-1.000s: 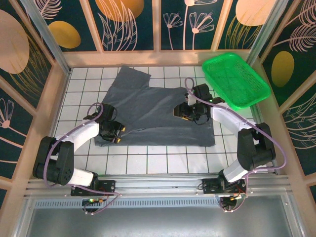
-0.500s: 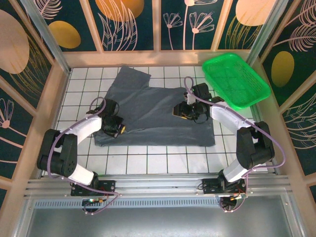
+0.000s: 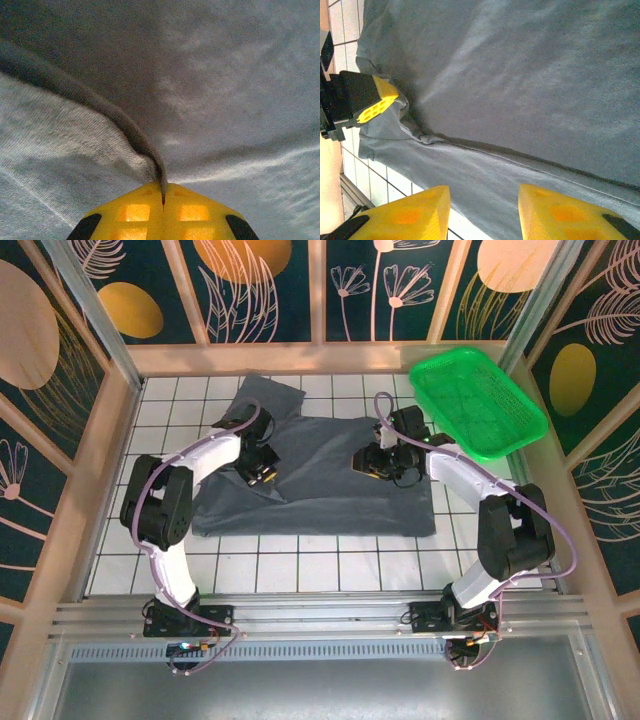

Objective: Fold and stack the t-shirts

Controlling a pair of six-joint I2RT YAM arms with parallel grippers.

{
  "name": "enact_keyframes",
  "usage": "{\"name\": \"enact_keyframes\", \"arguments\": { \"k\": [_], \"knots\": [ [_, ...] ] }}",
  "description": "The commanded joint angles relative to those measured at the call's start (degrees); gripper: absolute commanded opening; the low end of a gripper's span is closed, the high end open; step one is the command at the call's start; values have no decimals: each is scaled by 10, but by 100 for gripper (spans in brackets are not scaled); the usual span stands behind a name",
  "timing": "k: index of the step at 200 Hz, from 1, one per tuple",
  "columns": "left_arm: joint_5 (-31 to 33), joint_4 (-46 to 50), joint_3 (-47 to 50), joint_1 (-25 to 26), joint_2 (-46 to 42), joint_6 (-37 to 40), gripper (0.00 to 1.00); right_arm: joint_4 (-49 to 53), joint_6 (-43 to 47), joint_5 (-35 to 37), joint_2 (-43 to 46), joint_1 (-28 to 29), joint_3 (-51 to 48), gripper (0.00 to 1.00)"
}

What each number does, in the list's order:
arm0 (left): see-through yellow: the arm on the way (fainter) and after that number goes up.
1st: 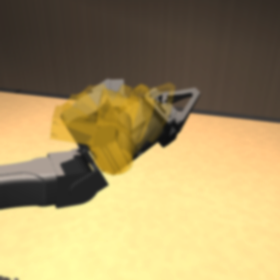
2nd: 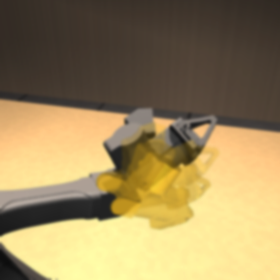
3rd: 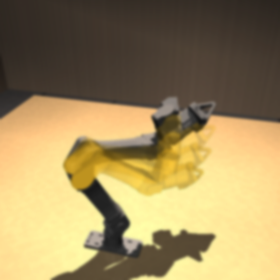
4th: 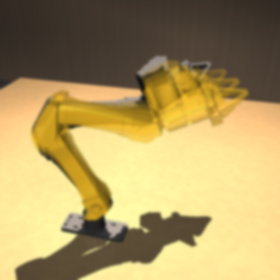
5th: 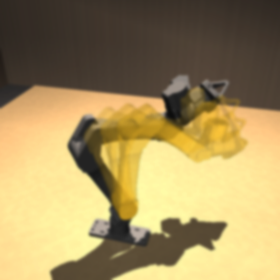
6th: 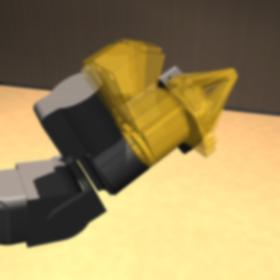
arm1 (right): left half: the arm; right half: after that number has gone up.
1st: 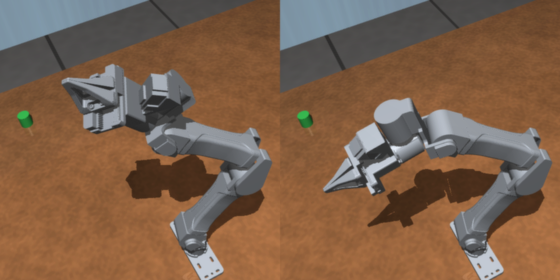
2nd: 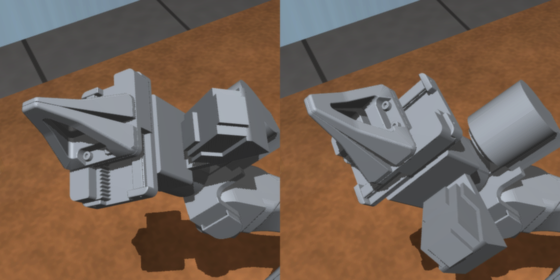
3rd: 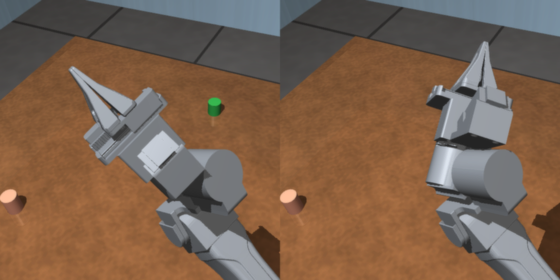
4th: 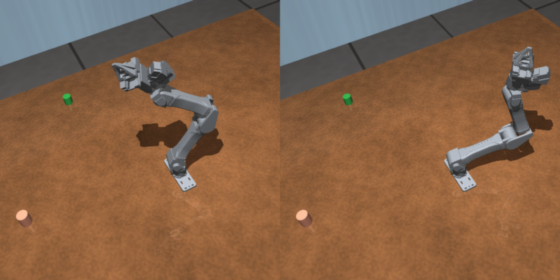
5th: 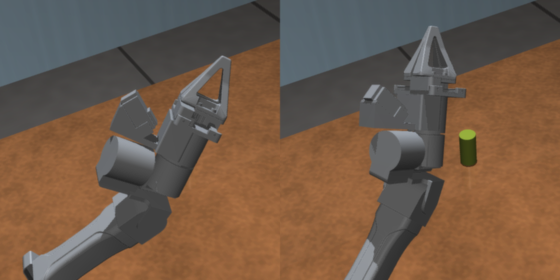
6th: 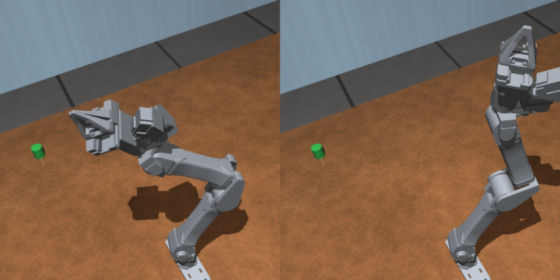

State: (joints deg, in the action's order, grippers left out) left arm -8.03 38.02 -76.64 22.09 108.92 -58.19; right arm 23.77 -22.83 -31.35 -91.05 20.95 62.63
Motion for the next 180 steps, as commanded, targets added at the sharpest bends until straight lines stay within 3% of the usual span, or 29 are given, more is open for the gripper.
{"name": "enact_keyframes", "arguments": {
  "k": [1, 126, 170, 180],
  "knots": [
    [27, 51, -31, 12, 19, 53, 0, 3, -1, 4, -1, -4, 10, 40],
    [86, 66, -106, 26, 55, 62, 0, 10, 4, 3, -8, -7, 7, 38],
    [47, 57, -122, 27, 79, 75, 0, 14, 8, 2, -11, -11, 5, 38],
    [40, 58, -123, 26, 84, 84, 16, 16, 10, 3, -12, -12, 4, 38]
  ]
}}
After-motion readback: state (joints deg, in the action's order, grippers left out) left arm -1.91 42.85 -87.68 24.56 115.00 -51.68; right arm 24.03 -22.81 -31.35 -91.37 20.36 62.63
